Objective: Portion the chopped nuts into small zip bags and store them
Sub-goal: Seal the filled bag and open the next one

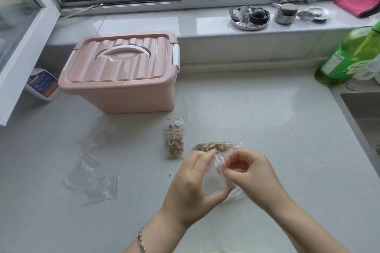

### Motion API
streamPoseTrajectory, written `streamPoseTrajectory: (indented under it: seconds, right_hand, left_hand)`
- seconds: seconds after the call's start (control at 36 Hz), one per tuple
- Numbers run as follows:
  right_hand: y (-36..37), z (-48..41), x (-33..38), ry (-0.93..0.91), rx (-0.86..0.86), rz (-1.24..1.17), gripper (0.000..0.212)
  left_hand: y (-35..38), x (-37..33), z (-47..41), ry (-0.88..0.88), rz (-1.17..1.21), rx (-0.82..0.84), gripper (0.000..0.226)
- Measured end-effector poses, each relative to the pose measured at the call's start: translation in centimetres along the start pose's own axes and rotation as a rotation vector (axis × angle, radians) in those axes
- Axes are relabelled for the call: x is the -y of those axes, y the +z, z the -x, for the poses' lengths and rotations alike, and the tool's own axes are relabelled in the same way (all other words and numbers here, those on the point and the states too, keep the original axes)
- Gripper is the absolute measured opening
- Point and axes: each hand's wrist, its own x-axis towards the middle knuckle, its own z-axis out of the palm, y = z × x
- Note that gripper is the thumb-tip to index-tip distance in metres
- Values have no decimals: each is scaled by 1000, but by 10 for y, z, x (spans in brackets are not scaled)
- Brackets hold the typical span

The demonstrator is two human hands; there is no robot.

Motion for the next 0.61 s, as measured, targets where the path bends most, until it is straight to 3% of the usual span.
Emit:
streamPoseTrajectory:
  seconds: [0.19,0.25,0.33,0.42,0.47,0.61]
  right_hand:
    - [-4,0,-4,-220,43,397,18]
    - [-6,1,-1,-169,110,417,26]
    - [-8,3,7,4,215,256,34]
    - [-7,6,10,117,251,82,15]
    - [-6,8,7,126,236,98,12]
    - [-6,8,-3,160,261,204,34]
  left_hand:
    - [1,2,2,-77,-20,49,39]
    - [2,3,2,-104,-26,69,39]
    - [2,4,2,-120,-53,90,42]
    - [3,5,3,-110,-98,91,43]
    - [5,7,4,-101,-113,101,44]
    - [6,11,6,-86,-230,156,57]
